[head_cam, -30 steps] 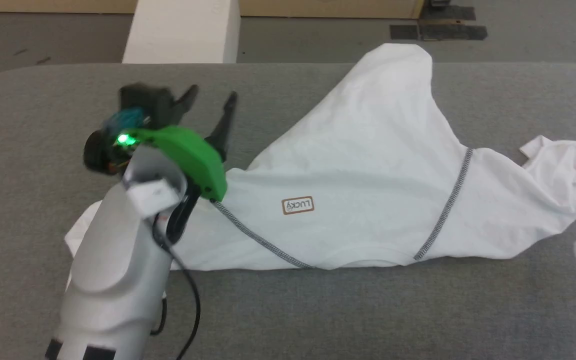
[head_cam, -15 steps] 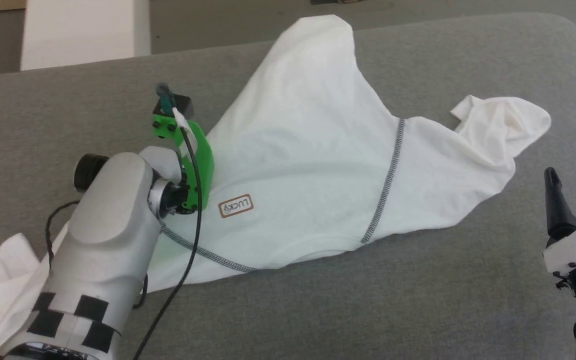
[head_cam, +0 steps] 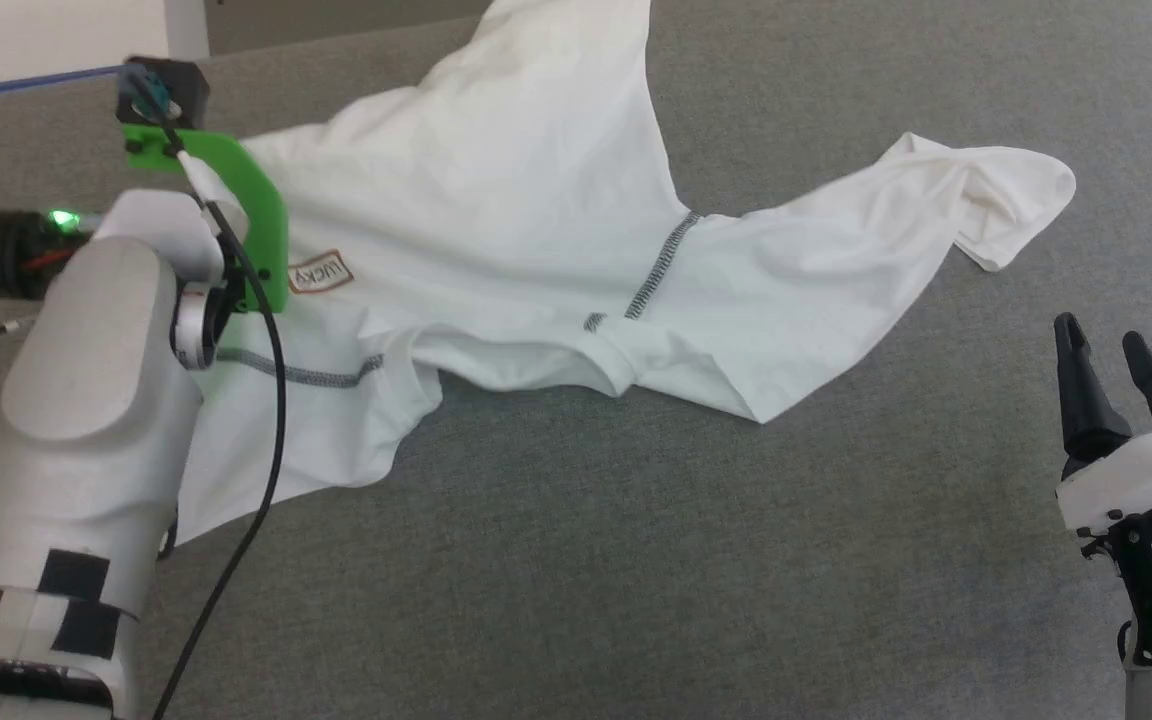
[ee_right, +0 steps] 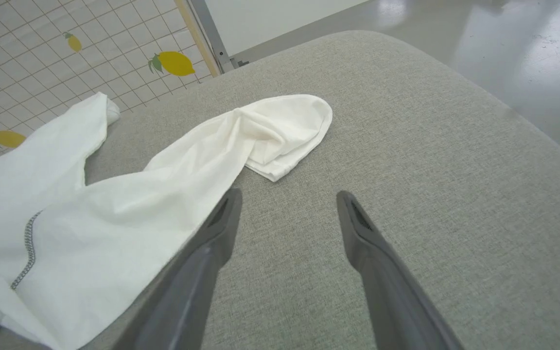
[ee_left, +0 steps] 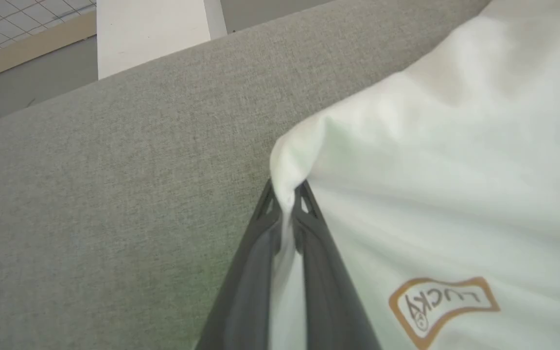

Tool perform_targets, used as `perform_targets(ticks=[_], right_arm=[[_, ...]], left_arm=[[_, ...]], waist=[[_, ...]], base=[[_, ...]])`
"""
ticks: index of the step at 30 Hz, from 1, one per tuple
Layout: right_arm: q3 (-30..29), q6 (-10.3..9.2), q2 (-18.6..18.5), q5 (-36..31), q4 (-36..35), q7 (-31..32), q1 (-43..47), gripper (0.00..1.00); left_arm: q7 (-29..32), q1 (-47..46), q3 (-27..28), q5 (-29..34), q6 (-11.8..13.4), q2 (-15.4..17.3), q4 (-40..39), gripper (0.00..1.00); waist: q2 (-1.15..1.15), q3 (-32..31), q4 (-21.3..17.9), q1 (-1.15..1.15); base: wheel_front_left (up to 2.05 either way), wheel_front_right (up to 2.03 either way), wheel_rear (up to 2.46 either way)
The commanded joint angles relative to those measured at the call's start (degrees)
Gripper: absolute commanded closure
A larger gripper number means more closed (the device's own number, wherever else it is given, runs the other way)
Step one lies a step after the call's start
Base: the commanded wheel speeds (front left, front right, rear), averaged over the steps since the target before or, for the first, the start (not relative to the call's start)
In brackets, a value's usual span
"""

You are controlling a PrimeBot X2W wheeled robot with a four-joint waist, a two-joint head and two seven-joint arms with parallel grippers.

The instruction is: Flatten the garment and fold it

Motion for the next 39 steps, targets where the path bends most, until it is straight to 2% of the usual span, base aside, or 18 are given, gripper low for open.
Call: perform_targets(ticks=[1, 3, 4, 5, 9, 13, 16, 21, 27, 30, 34, 39], right_arm=[[0.18, -0.08, 0.01, 0.20, 0.19, -0.54, -0.68, 0.00], [0.17, -0.08, 0.01, 0.18, 0.33, -0.72, -0.64, 0.00], [0.13, -0.08, 0.01, 0.16, 0.46, -0.75, -0.57, 0.00], [0.09, -0.08, 0.01, 0.16, 0.59, -0.78, -0.51, 0.00], [0.21, -0.08, 0.01, -0.08, 0.92, -0.79, -0.38, 0.00], [0.49, -0.08, 0.02, -0.51, 1.01, -0.61, 0.13, 0.00], [0.60, -0.08, 0.02, -0.66, 1.29, -0.25, 1.02, 0.00], [-0.08, -0.08, 0.02, -0.60, 2.01, 1.14, 3.39, 0.00], [-0.52, -0.08, 0.02, -2.62, 3.70, 6.48, 5.49, 0.00], [0.95, -0.08, 0.02, -4.71, 4.92, 11.85, 4.28, 0.00], [2.17, -0.08, 0.02, -10.62, 6.80, 19.68, -0.62, 0.00], [3.35, -0.08, 0.02, -17.91, 11.59, 27.15, -7.96, 0.00]], left_arm=[[-0.78, -1.65, 0.08, 0.41, 0.15, 0.59, 0.63, 1.00], [-2.39, -2.61, 0.38, 0.10, 0.03, 0.40, 1.31, 1.00], [-3.45, -3.02, 0.24, 0.26, -0.02, 0.29, 1.76, 0.52], [-4.62, -3.25, 0.40, 0.06, -0.02, 0.01, 2.06, 0.00], [-10.82, -3.12, 2.24, -2.25, -0.07, -1.90, 3.13, 0.00], [-20.08, -0.84, 6.13, -6.46, -0.93, -3.66, 1.63, 0.00], [-27.86, 3.81, 9.58, -9.92, -1.71, -4.81, -2.18, 0.00], [-34.79, 16.38, 12.65, -12.95, -0.97, -6.36, -10.79, 0.00], [-37.35, 33.25, 12.98, -14.39, 1.36, -8.94, -20.78, 0.00], [-37.46, 39.67, 13.51, -15.87, 2.57, -10.44, -24.70, 0.00], [-36.69, 44.26, 13.55, -16.78, 3.69, -11.28, -28.51, 0.00], [-35.33, 45.38, 12.08, -15.43, 4.91, -11.12, -32.05, 0.00]], waist=[[0.00, 0.69, -0.51, -0.01], [0.00, 0.99, -0.33, -0.01], [0.00, 1.02, -0.10, -0.01], [0.00, 0.96, 0.15, -0.01], [0.00, -0.20, 1.64, -0.01], [0.00, -2.81, 3.67, -0.01], [0.00, -5.17, 5.34, -0.01], [0.00, -8.54, 8.33, -0.01], [0.00, -10.78, 10.73, -0.01], [0.00, -11.38, 11.02, -0.01], [0.00, -10.92, 11.52, -0.01], [0.00, -9.31, 13.23, -0.01]], base=[[0.00, 0.00, 0.00], [0.00, 0.00, 0.00], [0.00, 0.00, 0.00], [0.00, 0.00, 0.00], [0.00, 0.00, 0.00], [0.00, 0.00, 0.00], [0.00, 0.00, 0.00], [0.00, 0.00, 0.00], [0.00, 0.00, 0.00], [0.00, 0.00, 0.00], [0.00, 0.00, 0.00], [0.00, 0.00, 0.00]])
